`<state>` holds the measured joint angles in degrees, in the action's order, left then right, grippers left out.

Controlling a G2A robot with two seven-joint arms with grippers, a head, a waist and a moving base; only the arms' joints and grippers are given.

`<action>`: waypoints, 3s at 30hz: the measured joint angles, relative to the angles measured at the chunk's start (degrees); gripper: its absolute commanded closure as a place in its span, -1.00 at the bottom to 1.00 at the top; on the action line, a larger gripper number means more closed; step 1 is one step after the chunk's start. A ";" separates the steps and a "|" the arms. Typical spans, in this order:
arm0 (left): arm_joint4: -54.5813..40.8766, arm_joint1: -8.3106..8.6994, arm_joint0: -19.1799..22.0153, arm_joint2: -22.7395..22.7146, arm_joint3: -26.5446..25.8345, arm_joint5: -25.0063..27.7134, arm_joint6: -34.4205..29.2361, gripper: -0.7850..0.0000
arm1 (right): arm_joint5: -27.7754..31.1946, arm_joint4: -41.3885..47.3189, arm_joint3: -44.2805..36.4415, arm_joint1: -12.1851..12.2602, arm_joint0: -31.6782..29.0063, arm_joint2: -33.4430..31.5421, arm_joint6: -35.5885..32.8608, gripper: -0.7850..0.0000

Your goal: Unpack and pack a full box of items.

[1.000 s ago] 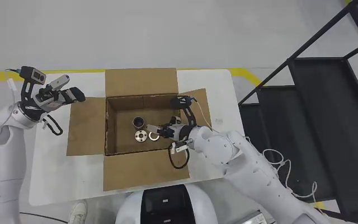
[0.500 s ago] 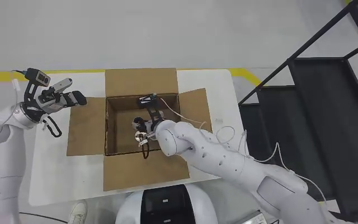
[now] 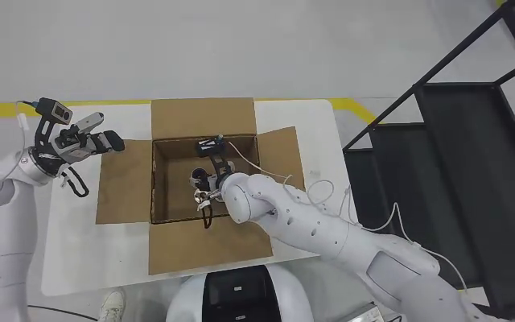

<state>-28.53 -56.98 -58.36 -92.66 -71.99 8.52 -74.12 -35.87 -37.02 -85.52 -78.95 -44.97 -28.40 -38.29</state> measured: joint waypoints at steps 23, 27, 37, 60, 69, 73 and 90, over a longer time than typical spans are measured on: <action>0.00 0.00 0.00 0.00 0.00 0.00 0.00 -1.00 | -3.75 -3.64 24.02 -14.44 9.35 9.57 -1.08 -1.00; 0.00 0.00 0.00 0.00 0.00 0.00 0.00 -1.00 | -2.74 -3.02 28.05 -16.88 9.59 9.74 0.59 -1.00; 0.00 0.00 0.00 0.00 0.00 0.00 0.00 -1.00 | -2.02 -3.42 34.67 -21.31 10.61 9.49 1.76 1.00; 0.00 0.00 0.00 0.00 0.00 0.00 0.00 -1.00 | -6.67 -12.61 26.25 -21.46 6.79 4.68 -0.97 1.00; 0.00 0.00 0.00 0.00 0.00 0.00 0.00 -1.00 | -5.14 -18.98 15.94 -17.44 1.52 -1.35 -4.31 1.00; 0.00 0.00 0.00 0.00 0.00 0.00 0.00 -1.00 | -2.08 -20.97 10.35 -15.58 -1.71 -4.92 -5.64 1.00; 0.00 0.00 0.00 0.00 0.00 0.00 0.00 -1.00 | 12.59 -31.55 -16.19 -8.87 -17.62 -19.73 -13.83 1.00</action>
<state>-28.53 -56.98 -58.36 -92.66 -71.99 8.52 -74.12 -23.27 -68.57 -101.71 -87.82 -62.59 -48.13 -52.12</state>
